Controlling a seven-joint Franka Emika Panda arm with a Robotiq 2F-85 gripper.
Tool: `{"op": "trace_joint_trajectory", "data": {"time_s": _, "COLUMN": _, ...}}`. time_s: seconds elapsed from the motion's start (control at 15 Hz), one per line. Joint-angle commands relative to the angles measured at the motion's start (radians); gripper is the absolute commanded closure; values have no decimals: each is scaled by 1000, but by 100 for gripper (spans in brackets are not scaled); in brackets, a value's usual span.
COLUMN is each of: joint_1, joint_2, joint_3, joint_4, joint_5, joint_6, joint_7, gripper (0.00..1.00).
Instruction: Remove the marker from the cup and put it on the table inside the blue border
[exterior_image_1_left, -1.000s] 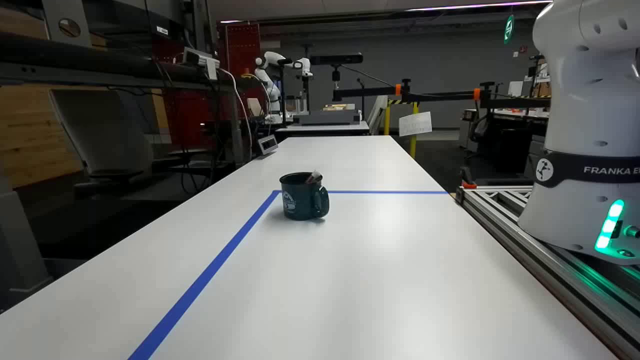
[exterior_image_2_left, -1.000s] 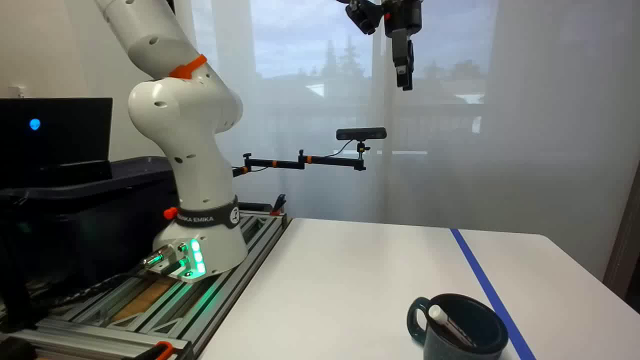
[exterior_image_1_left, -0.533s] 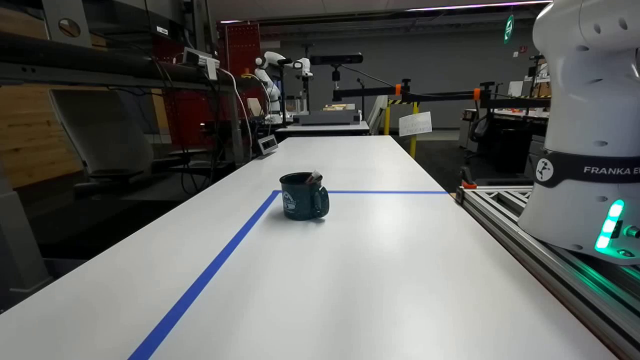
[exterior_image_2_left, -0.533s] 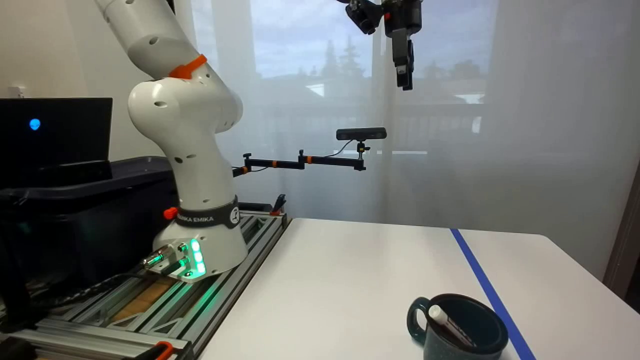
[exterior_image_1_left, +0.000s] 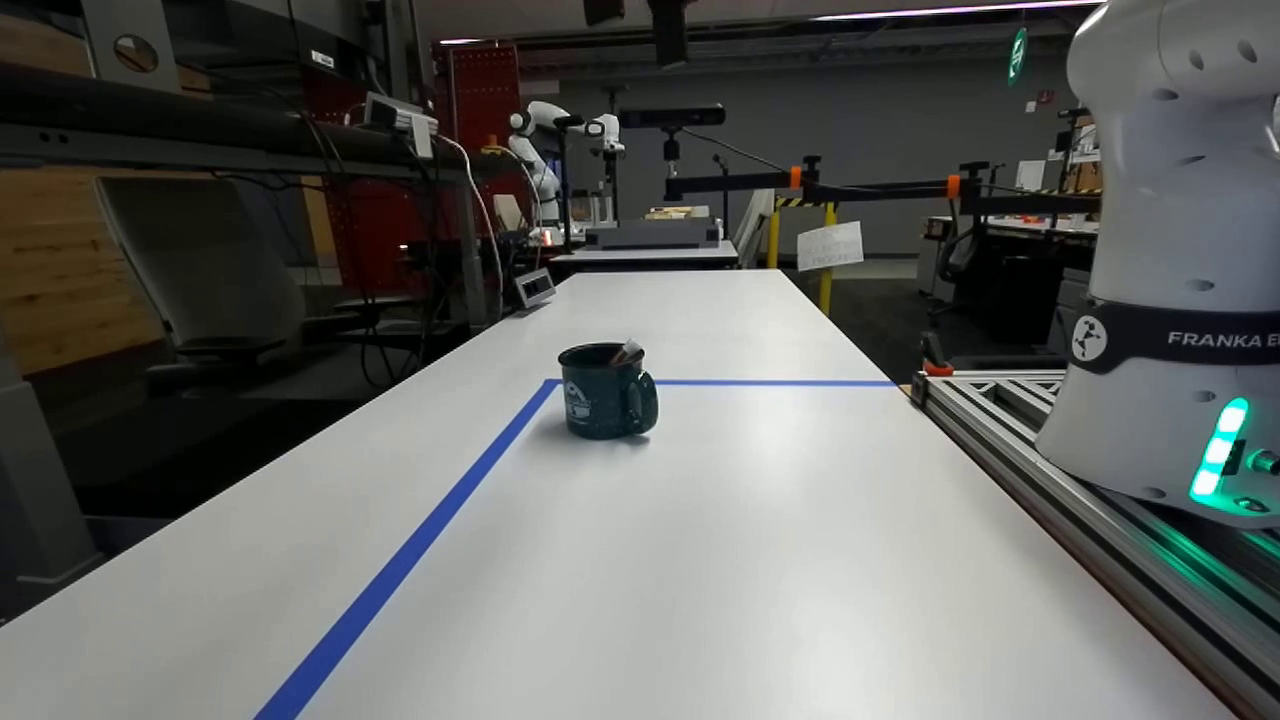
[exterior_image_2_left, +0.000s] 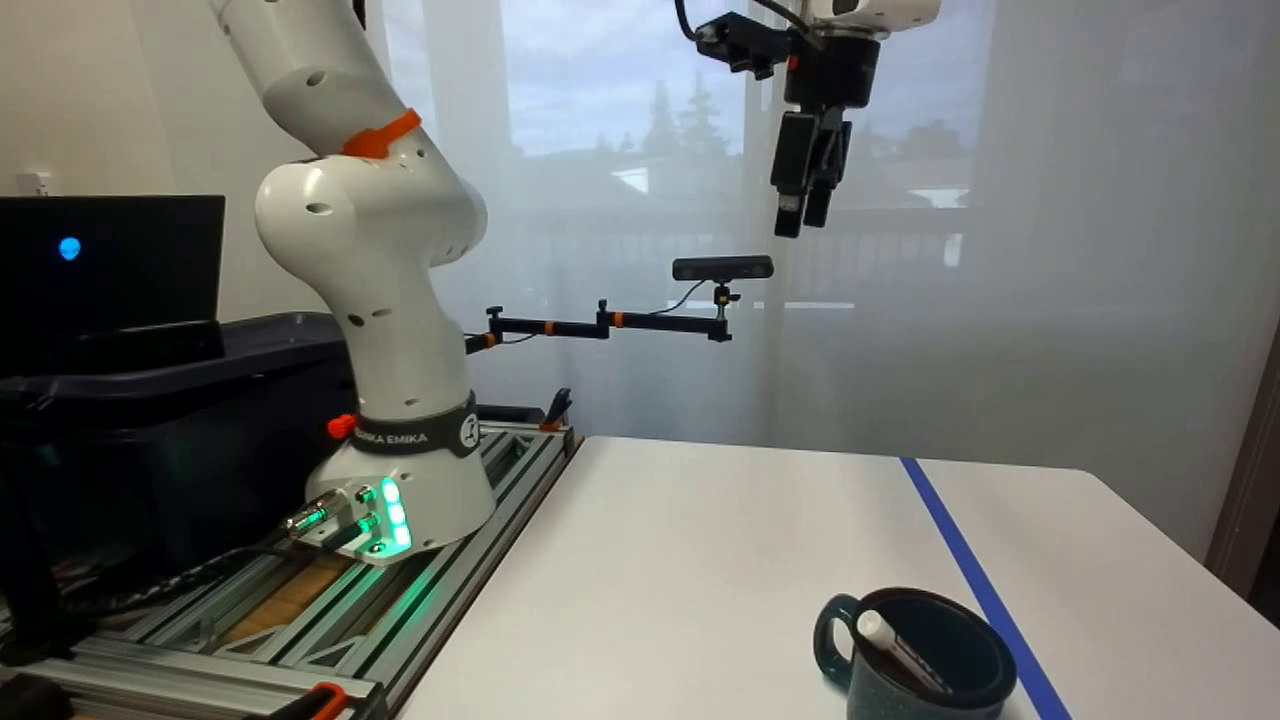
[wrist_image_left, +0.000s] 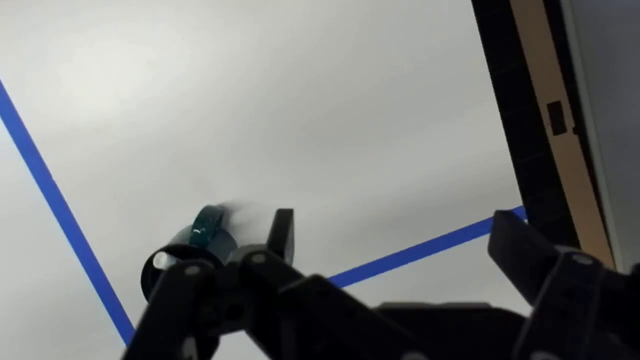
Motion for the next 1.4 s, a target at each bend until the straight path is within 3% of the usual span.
{"op": "trace_joint_trajectory", "data": {"time_s": 0.0, "joint_1": -56, "joint_2": 46, "joint_3": -105, "joint_4": -2, "joint_5": 25, "joint_6": -43, "joint_7": -87, "gripper": 0}}
{"op": "trace_joint_trajectory", "data": {"time_s": 0.13, "joint_1": -91, "joint_2": 84, "joint_3": -150, "joint_4": 14, "joint_5": -20, "joint_6": -53, "joint_7": -140, "gripper": 0}}
{"op": "trace_joint_trajectory", "data": {"time_s": 0.33, "joint_1": -113, "joint_2": 189, "joint_3": -227, "joint_4": 94, "joint_5": -2, "joint_6": -187, "joint_7": -315, "gripper": 0}}
{"op": "trace_joint_trajectory", "data": {"time_s": 0.4, "joint_1": -111, "joint_2": 118, "joint_3": -194, "joint_4": 20, "joint_5": -10, "joint_6": -100, "joint_7": -233, "gripper": 0}}
{"op": "trace_joint_trajectory", "data": {"time_s": 0.67, "joint_1": -120, "joint_2": 187, "joint_3": -225, "joint_4": 70, "joint_5": -9, "joint_6": -150, "joint_7": -305, "gripper": 0}}
{"op": "trace_joint_trajectory", "data": {"time_s": 0.8, "joint_1": -121, "joint_2": 194, "joint_3": -214, "joint_4": 85, "joint_5": -120, "joint_6": -131, "joint_7": -351, "gripper": 0}}
{"op": "trace_joint_trajectory", "data": {"time_s": 1.13, "joint_1": -120, "joint_2": 228, "joint_3": -219, "joint_4": 86, "joint_5": -344, "joint_6": 8, "joint_7": -472, "gripper": 0}}
{"op": "trace_joint_trajectory", "data": {"time_s": 1.33, "joint_1": -113, "joint_2": 270, "joint_3": -233, "joint_4": 75, "joint_5": -350, "joint_6": 146, "joint_7": -578, "gripper": 0}}
